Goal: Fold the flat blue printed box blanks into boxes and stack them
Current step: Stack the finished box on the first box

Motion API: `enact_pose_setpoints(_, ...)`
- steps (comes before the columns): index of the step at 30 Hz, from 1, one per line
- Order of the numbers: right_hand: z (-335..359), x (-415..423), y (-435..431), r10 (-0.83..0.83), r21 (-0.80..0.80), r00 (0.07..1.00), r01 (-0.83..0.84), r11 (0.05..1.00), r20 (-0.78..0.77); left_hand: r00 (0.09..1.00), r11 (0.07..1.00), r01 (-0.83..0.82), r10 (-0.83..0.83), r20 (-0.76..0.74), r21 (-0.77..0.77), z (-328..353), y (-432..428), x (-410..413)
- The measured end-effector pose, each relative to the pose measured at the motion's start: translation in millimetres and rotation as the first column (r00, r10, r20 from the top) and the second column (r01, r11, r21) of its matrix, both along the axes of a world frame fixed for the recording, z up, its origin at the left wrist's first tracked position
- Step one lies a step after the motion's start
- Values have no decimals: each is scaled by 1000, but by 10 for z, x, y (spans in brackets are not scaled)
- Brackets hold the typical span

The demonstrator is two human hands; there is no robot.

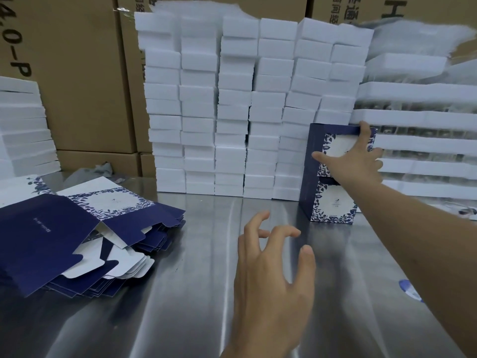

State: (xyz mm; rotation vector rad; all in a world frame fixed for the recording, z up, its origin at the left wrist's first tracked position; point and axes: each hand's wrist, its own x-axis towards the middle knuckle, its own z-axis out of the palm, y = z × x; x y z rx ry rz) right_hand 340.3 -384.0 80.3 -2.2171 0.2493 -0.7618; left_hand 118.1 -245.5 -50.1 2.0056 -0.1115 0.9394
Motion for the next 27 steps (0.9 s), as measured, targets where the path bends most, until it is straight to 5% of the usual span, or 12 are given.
enact_pose_setpoints(20,28,-30,-69,38,-28,997,-39,999,-60,997,1000,-7,6,-73,-9,12,6,-10)
enact_pose_setpoints(23,61,-44,-4,34,-7,997,-34,999,63,996,1000,-7,7,-85,-4,27,12,-21)
enact_pose_setpoints(27,133,-175,306,99,-64,902,-79,995,420,990,999,-8,15,-143,53,22,4,-40)
